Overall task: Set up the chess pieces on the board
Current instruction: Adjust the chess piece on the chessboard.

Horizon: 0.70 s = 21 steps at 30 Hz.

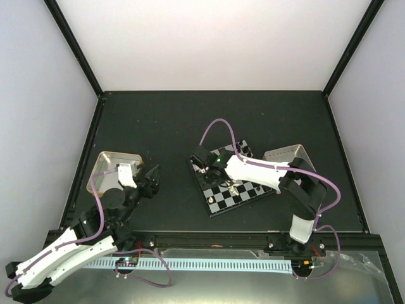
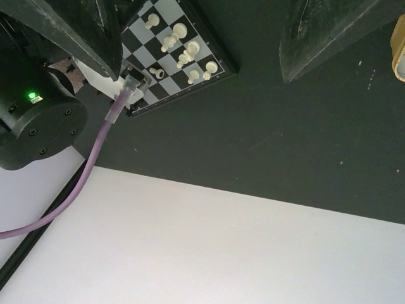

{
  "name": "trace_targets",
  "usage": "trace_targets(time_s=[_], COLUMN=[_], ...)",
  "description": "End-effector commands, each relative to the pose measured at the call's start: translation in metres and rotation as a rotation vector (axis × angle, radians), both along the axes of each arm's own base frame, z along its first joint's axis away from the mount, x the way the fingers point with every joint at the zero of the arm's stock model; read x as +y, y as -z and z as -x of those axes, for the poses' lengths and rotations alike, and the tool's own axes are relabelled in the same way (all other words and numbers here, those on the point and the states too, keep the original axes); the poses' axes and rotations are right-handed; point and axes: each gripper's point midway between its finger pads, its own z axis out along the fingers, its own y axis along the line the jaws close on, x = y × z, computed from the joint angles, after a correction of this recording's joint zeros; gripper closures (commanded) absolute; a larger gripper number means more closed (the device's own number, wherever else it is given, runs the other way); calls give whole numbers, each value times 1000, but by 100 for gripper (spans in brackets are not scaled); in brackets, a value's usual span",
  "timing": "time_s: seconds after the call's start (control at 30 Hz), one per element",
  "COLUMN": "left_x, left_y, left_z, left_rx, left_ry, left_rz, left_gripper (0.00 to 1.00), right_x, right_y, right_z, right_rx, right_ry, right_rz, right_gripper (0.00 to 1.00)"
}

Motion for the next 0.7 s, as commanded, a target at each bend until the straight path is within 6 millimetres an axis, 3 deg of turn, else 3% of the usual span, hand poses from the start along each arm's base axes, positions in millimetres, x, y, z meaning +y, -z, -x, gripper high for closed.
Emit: trace_targets(time_s=[0.0,0.2,0.37,0.47,0.67], left_x=[4,4,3,1,-8], left_y=[0,0,1,2,2], left_z=[0,0,-1,-1,-3], left_rx=[5,4,6,9,12], left_ry=[-17,-18,-17,-8,20], left_rz=[1,0,-6,-11,-30], left_gripper=[31,31,31,31,30], right_x=[0,5,2,-19,-84], right_y=[-1,-18,-51,-62,-51], right_z=[2,-2,-9,-18,-40], right_rx=[0,-21,-101,-168,-191], right_ry=[9,22,61,144,396], right_rz=[0,-35,-108,-114,-92], right_gripper=[83,62,57,57,57])
